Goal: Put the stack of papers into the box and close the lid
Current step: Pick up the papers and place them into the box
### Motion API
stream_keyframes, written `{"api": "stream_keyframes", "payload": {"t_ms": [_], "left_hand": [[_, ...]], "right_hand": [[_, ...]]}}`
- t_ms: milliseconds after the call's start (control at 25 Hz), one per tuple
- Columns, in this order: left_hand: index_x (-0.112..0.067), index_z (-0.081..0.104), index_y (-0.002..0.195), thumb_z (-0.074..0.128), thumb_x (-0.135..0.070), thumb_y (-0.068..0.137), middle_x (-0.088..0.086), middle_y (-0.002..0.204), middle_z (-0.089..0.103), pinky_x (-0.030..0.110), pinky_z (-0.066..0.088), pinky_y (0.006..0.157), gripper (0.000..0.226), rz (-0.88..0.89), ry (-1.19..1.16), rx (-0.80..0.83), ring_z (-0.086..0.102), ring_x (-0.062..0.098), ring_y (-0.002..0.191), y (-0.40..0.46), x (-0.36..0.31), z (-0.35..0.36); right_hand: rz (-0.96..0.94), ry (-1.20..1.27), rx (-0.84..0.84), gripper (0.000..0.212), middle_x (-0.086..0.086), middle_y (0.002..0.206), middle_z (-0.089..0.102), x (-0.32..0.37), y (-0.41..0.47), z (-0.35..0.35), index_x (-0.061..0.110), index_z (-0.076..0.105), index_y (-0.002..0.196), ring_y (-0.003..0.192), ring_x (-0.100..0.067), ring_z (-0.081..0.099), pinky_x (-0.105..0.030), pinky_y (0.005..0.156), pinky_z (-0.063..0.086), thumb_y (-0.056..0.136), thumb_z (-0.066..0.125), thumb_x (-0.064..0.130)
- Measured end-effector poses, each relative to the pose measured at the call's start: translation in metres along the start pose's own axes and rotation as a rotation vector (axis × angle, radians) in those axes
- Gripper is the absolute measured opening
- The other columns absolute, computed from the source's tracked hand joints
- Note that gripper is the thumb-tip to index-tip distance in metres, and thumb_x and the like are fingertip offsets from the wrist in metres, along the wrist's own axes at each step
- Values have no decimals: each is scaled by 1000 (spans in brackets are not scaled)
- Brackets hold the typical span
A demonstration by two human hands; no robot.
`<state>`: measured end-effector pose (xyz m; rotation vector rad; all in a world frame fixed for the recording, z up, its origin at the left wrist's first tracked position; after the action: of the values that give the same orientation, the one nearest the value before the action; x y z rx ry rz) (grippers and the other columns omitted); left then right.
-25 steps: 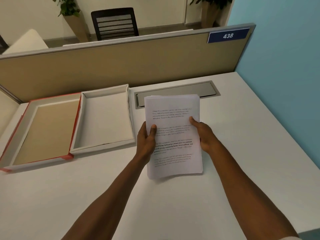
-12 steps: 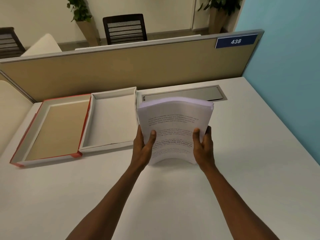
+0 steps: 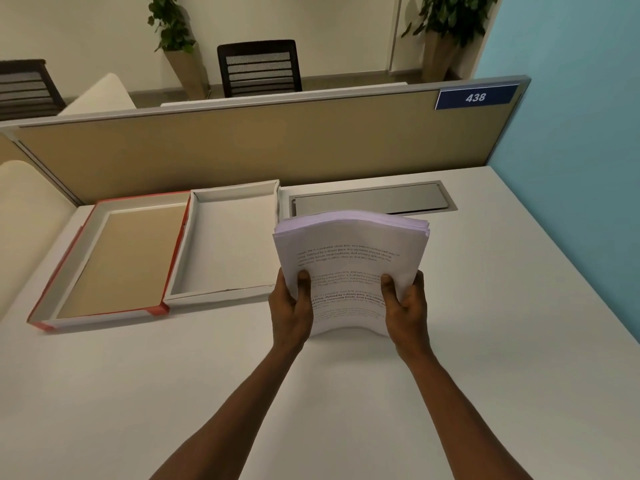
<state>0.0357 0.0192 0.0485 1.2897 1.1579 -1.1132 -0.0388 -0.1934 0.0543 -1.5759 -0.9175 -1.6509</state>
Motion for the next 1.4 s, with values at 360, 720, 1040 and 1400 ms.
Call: {"api": "stream_keyframes", "payload": {"t_ms": [360, 720, 1040, 1400], "left_hand": [[-23, 52, 133, 61, -28, 96, -26, 116, 66, 24, 60, 84, 39, 59, 164, 156, 65, 3, 109, -12, 8, -12], [-21, 56, 130, 58, -12, 95, -36, 111, 64, 16, 55, 81, 36, 101, 299, 165, 62, -7, 103, -22, 19, -22], [-25, 54, 132, 55, -9, 96, -29, 115, 65, 25, 58, 86, 40, 61, 348, 266, 64, -2, 105, -23, 28, -26], [-25, 56, 128, 62, -20, 96, -8, 121, 69, 38, 61, 89, 33, -185, 322, 279, 71, 15, 105, -13, 28, -96]], "right_hand": [[-37, -234, 141, 47, 11, 117, 59, -13, -10, -13, 34, 40, 129, 103, 1, 61, -6, 74, 53, 90, 65, 29], [-152, -470, 94, 31, 3, 113, 62, -18, -17, -25, 12, 50, 124, 97, -16, 62, -10, 77, 50, 95, 61, 18], [-105, -579, 154, 46, -5, 121, 63, -30, -16, -25, 13, 43, 133, 99, -19, 61, -30, 83, 56, 92, 66, 16], [151, -548, 407, 38, 1, 115, 67, -40, -19, 37, 20, 50, 126, 97, -19, 67, -34, 83, 58, 93, 67, 23]]}}
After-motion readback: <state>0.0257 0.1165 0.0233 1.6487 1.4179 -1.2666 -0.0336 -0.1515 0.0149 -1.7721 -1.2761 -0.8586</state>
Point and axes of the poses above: each hand's wrist, its own y-axis towards the middle knuckle, its own z-axis out of the palm, x = y × z, the point moved 8 cm from there along y, towards the middle knuckle
